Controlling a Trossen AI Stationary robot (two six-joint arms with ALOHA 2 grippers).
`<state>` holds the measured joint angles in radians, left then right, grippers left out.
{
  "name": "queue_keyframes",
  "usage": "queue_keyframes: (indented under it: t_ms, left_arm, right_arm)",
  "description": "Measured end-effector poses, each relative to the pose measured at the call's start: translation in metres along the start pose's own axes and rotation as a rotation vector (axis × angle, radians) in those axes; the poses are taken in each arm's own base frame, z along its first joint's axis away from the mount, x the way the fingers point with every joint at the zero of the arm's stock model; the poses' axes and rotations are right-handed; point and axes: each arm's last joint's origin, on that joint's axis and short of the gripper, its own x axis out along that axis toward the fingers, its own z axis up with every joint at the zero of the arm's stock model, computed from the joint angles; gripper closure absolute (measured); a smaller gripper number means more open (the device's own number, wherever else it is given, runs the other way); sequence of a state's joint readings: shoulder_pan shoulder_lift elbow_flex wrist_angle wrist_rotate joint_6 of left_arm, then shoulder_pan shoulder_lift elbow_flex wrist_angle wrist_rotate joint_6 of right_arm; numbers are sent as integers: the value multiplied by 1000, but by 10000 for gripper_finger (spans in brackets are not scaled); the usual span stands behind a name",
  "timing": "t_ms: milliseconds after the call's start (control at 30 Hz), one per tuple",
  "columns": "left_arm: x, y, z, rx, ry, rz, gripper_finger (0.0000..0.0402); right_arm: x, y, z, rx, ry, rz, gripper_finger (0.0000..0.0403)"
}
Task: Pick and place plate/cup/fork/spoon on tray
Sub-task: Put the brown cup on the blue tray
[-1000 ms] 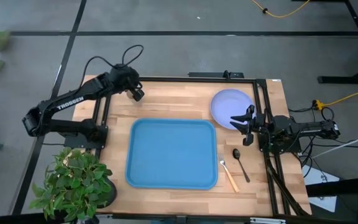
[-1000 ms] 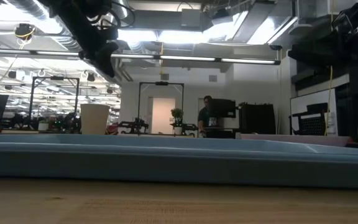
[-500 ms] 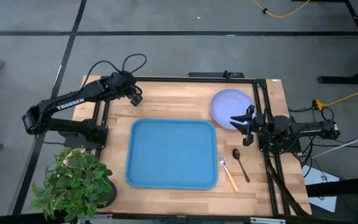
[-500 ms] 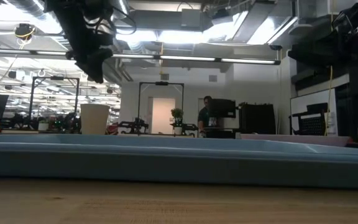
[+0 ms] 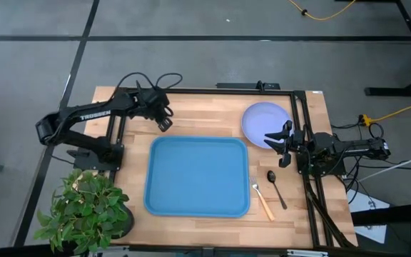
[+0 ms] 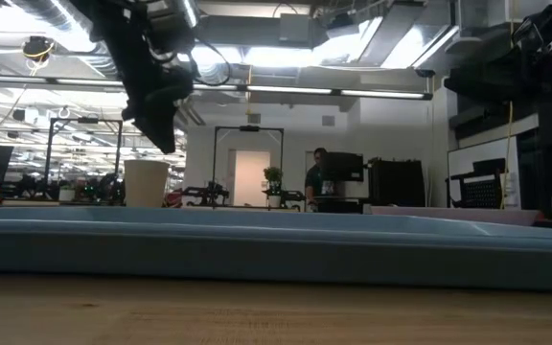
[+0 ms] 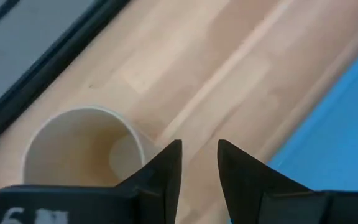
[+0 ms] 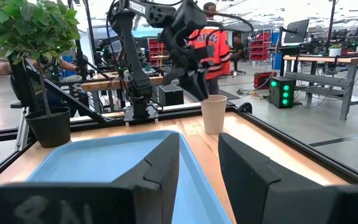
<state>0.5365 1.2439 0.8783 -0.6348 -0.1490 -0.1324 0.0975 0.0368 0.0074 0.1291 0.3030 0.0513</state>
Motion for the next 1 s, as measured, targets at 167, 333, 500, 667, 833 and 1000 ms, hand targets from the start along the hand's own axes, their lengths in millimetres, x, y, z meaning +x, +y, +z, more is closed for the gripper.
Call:
queue_keyframes:
  t_ms: [167,333,500,667,833,1000]
  left_arm:
    - [2,6,2,24,-14,108,305]
    - [2,7,2,16,-19,158,305]
    - [1,6,2,-101,-36,151,305]
    - [1,6,2,-118,-38,150,305]
    - [1,6,4,-196,-62,145,305]
    - [1,5,7,-224,-86,126,305]
  right_arm:
    - [0,0,0,0,0,0,286]
    - [0,0,0,0,0,0,286]
    - [0,0,0,0,0,0,286]
    - [0,0,0,0,0,0,286]
    - [0,0,0,4,0,0,286]
    - [0,0,0,51,-1,-1,286]
